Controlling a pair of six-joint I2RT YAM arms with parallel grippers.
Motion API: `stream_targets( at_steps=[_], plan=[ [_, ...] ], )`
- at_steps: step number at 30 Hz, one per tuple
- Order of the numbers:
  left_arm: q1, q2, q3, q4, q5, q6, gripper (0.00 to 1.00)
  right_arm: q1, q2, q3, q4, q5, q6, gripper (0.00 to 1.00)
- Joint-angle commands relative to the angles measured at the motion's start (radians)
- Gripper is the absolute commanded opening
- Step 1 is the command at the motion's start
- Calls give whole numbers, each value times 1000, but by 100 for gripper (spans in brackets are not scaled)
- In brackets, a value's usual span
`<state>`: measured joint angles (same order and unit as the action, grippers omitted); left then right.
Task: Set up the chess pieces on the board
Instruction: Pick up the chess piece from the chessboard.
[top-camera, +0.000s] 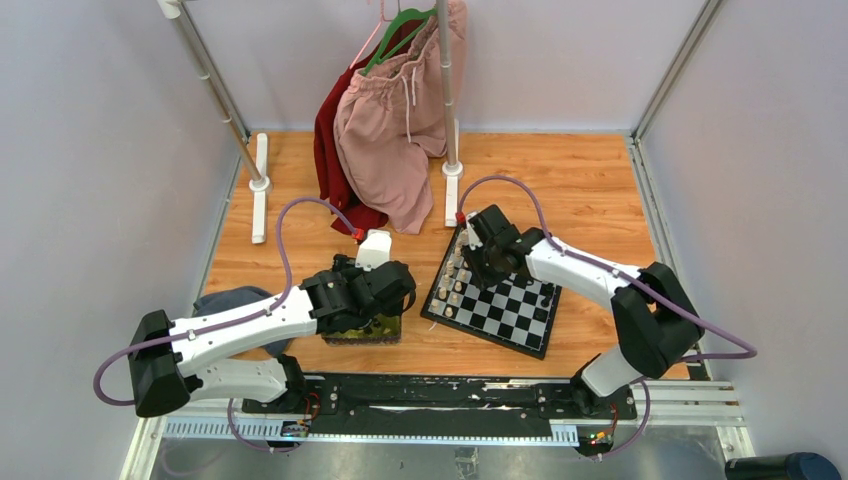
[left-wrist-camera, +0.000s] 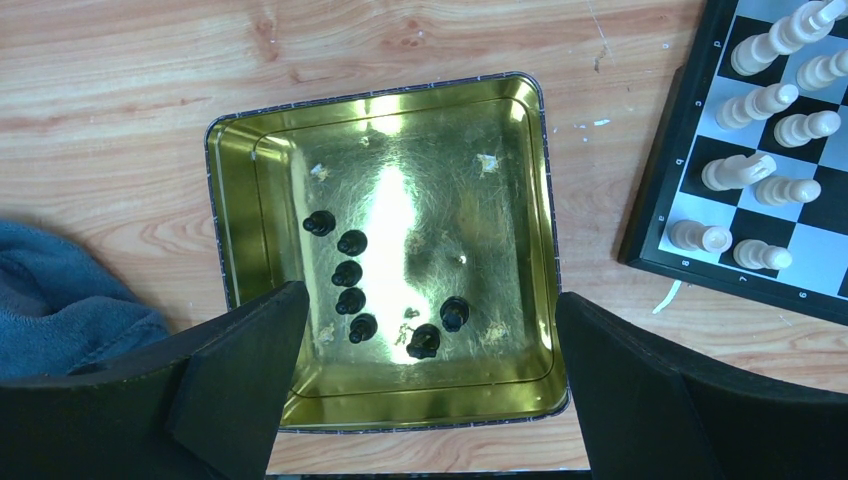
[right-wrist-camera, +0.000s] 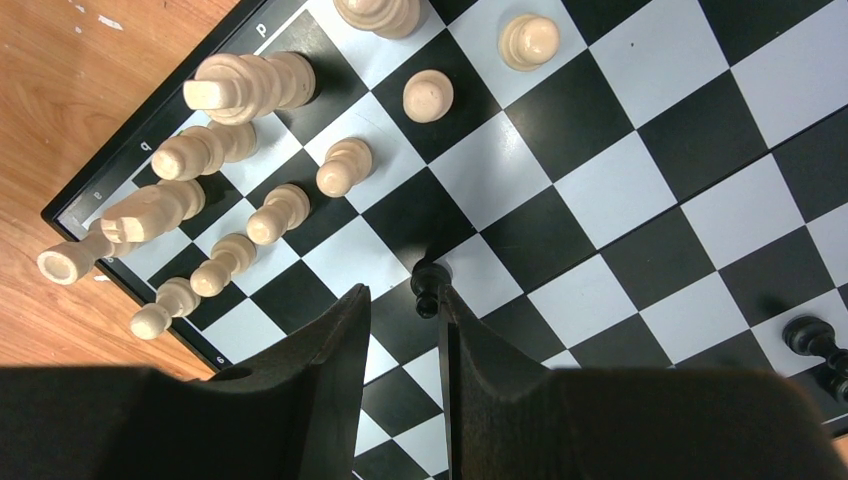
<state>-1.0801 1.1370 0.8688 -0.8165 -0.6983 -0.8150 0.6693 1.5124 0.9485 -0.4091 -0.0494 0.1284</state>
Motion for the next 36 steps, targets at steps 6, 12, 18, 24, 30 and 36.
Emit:
stream_targets(
  at_steps=[6,12,18,24,30,36],
  plan=[
    [7,2,-7,6,-15,2,100,12,23,-28,4,26,-6,35],
    [8,-8,-17,5,-12,2,100,13,21,-40,6,38,8,24],
    [8,-28,-29,4,-10,0,100,13,9,-37,-8,75,23,4],
    [8,-46,-40,4,-9,-2,100,9,-40,-18,-45,151,46,0],
    [8,-61,-50,4,-3,-4,100,-63,-99,-1,-96,230,76,0],
    [8,-78,-61,4,-1,-6,100,-188,-117,-17,-130,233,98,0]
  ],
)
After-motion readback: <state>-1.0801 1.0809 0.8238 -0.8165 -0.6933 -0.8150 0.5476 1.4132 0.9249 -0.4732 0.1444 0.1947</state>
